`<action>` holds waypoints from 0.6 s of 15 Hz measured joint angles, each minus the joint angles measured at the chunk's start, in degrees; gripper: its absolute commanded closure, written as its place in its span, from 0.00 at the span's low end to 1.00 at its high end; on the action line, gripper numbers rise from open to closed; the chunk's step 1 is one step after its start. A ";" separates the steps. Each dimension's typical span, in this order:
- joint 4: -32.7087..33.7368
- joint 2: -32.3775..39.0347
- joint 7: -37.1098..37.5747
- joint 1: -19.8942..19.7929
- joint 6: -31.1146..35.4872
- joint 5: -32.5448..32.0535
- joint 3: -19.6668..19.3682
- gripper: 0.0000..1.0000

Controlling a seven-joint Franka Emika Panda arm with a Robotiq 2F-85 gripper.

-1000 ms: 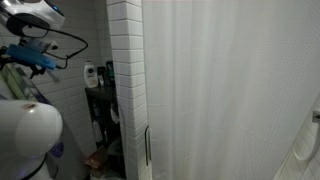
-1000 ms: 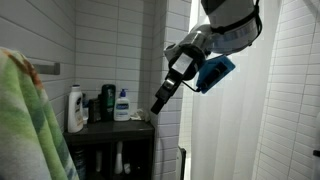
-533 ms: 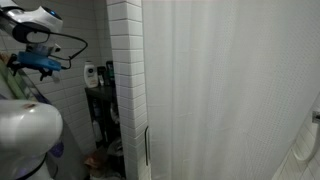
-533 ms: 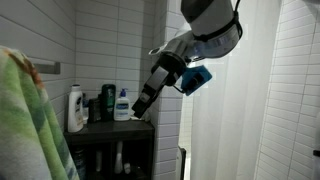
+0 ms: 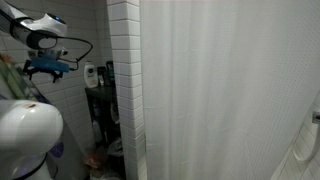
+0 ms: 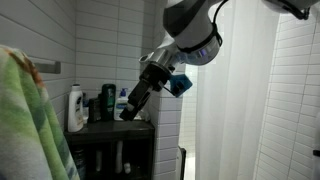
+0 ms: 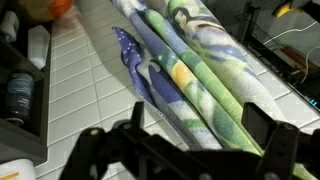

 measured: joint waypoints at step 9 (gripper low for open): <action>-0.59 0.09 0.23 1.36 2.48 1.28 -0.60 0.00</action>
